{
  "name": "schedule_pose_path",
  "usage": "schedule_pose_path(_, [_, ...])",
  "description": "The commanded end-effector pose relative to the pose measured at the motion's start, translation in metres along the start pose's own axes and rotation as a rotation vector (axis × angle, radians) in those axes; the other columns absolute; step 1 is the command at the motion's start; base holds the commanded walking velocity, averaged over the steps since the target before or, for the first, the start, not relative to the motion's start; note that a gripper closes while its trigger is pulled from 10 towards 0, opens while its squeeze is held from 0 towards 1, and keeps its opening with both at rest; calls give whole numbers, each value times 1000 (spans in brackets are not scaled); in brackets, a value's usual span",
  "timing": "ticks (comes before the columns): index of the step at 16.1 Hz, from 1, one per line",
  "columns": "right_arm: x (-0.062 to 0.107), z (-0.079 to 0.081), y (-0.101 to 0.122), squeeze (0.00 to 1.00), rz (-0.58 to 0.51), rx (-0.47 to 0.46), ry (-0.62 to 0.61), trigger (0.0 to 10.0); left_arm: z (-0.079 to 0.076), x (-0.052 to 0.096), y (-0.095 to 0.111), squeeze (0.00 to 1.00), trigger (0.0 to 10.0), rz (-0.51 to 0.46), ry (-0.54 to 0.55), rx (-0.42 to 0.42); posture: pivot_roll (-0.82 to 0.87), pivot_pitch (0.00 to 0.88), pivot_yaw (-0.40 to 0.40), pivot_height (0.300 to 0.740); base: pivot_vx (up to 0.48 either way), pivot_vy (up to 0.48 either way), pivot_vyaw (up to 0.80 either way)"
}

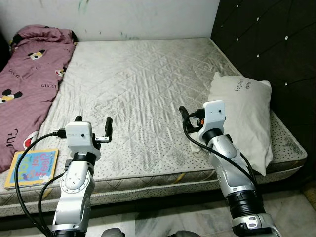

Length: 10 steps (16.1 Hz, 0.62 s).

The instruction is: Clean up the room

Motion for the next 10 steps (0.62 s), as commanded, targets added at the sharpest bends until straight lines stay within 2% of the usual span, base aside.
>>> schedule_pose_path(1, [0, 0, 2, 0, -4, 19, 9, 10000, 0, -2, -1, 0, 10000, 1, -5, -2, -84, 0, -25, 740, 0, 0, 700])
schedule_pose_path(9, [0, 1, 2, 0, -5, 14, 22, 10000, -4, -2, 0, 0, 10000, -4, -30, 9, -85, 0, -26, 740, 0, 0, 800])
schedule_pose_path(10, [0, 1, 2, 0, -5, 13, 22, 10000, -4, -2, 0, 0, 10000, -4, -32, 8, -86, 0, -24, 740, 0, 0, 0])
Point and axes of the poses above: a point about 5 cm out from each wrist's last joint towards the gripper, its own x axis pointing back from the gripper into the wrist, its own y axis along the axis of the wrist's last joint, z = x × y, the point moved 3 cm from there along -x, pointing out of the wrist towards the gripper, and after that the axes turned 14 degrees about -x, right-handed, at the moved point
